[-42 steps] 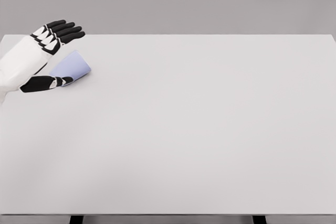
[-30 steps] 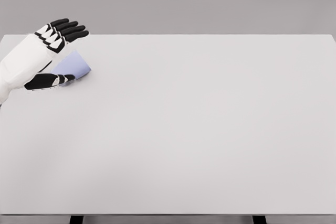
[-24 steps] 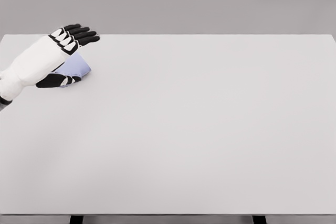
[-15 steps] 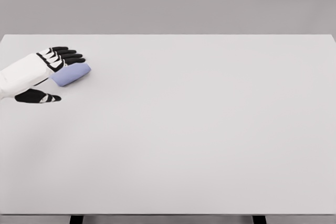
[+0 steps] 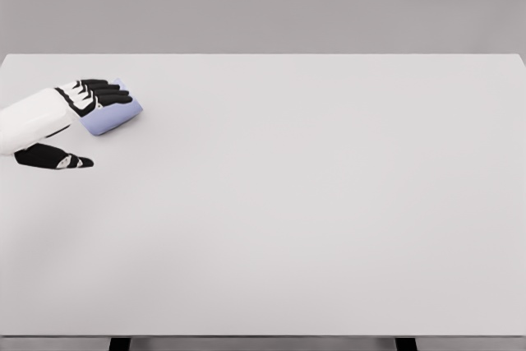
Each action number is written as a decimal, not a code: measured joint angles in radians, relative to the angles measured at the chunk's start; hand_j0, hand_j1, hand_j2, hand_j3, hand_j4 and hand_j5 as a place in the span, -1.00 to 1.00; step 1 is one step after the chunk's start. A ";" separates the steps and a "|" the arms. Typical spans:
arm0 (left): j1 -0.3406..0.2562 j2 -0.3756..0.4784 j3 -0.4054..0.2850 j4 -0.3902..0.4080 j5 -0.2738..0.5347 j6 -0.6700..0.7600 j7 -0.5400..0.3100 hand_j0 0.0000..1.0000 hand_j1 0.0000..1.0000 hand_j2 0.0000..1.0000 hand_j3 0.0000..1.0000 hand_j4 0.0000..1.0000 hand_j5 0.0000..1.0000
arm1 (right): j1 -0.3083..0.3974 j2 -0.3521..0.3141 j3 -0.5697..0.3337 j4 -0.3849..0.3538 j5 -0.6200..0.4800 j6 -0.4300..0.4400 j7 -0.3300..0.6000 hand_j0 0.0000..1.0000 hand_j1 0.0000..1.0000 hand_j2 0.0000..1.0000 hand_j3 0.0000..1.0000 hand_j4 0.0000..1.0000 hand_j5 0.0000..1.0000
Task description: Flip the cup with left arm and place it on the table
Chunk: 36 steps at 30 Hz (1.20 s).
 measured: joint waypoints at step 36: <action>-0.396 -0.332 -0.254 0.302 0.441 0.658 -0.158 1.00 1.00 1.00 1.00 1.00 1.00 | 0.000 0.000 0.000 0.000 0.000 0.000 0.000 1.00 1.00 1.00 1.00 1.00 1.00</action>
